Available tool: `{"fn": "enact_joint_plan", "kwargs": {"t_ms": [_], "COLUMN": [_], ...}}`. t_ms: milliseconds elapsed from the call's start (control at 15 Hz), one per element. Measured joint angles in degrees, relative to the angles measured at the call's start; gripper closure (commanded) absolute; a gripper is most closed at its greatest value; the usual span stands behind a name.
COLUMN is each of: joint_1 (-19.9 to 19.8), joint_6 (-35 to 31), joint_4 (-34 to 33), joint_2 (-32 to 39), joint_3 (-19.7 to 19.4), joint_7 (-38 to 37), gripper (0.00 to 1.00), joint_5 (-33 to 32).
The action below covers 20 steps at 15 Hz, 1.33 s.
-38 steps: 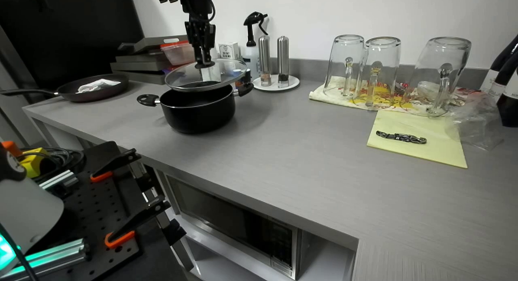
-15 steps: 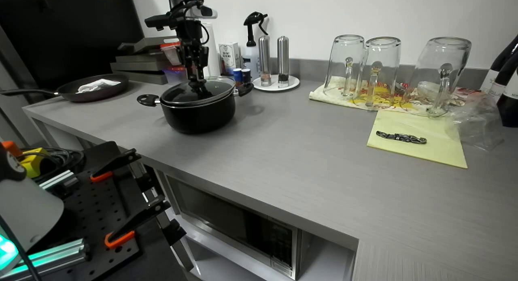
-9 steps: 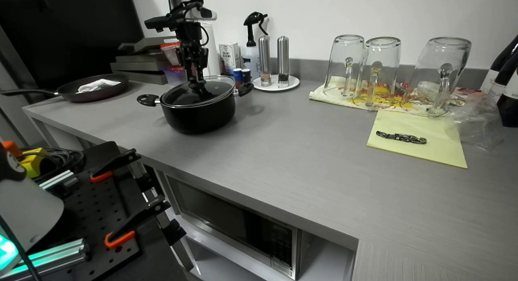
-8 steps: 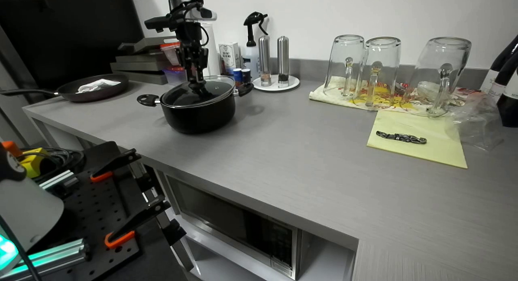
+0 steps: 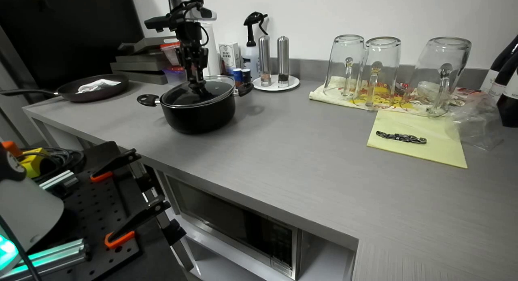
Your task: Put the glass lid on the black pot
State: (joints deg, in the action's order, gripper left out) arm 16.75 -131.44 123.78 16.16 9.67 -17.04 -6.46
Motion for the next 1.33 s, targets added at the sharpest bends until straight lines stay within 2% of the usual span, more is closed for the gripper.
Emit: {"fn": "enact_joint_plan", "kwargs": {"t_ms": [1133, 1200, 1333], "joint_1": [0.0, 0.0, 0.0], "joint_6": [0.0, 0.0, 0.0], "joint_4": [2.3, 2.3, 2.4], "joint_2": [-1.7, -1.7, -1.7], "joint_3": [0.1, 0.1, 0.2], "joint_7": [0.2, 0.3, 0.3], "gripper": [0.75, 0.25, 0.17], "joint_5": [0.1, 0.1, 0.1]}}
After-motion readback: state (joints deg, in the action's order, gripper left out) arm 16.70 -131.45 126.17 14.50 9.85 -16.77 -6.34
